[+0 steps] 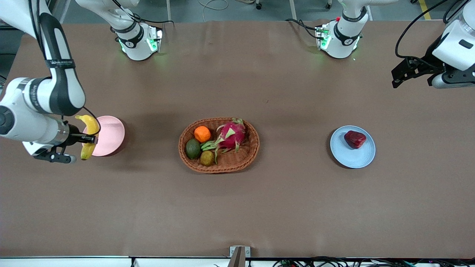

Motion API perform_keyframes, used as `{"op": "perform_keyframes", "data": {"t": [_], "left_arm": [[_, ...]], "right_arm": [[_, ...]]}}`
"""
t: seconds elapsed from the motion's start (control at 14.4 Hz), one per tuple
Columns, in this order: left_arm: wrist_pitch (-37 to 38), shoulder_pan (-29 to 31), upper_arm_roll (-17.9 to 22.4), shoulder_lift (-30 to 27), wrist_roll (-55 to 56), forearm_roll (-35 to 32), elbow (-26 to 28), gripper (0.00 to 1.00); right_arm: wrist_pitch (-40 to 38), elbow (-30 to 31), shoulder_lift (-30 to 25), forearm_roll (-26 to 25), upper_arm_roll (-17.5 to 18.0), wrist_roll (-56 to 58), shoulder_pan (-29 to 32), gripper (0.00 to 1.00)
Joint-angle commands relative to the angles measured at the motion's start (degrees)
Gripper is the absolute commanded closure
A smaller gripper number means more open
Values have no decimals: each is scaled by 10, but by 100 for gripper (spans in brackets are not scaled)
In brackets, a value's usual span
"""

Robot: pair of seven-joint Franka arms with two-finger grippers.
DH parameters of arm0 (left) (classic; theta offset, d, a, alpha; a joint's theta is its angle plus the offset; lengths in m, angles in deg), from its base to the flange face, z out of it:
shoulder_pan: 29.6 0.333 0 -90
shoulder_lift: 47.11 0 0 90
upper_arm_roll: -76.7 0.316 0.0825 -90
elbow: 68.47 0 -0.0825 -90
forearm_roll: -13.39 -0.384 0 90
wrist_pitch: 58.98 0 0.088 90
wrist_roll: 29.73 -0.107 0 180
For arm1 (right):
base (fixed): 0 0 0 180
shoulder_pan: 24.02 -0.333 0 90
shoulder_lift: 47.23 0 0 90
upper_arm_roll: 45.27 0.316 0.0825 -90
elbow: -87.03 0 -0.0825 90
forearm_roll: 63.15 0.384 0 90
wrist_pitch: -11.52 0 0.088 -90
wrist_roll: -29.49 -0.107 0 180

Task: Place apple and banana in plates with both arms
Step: 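Release the dragon fruit and raise the left gripper while the right carries the banana, then lower the banana onto the pink plate with the right gripper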

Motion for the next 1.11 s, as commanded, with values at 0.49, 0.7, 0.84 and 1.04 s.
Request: {"op": "perform_keyframes", "data": {"t": [0.49, 0.7, 0.84, 1.04], "left_arm": [[-9, 1, -5, -5, -11, 5, 15, 0], [-9, 2, -5, -3, -11, 5, 14, 0], [-9, 3, -5, -4, -11, 5, 14, 0], [-8, 7, -5, -5, -10, 5, 14, 0]], "right_arm": [[141, 147, -35, -27, 7, 6, 33, 76], [143, 152, -25, -27, 7, 6, 38, 73], [162, 152, -9, -27, 7, 6, 39, 73], [186, 152, 12, -27, 7, 5, 39, 73]]}}
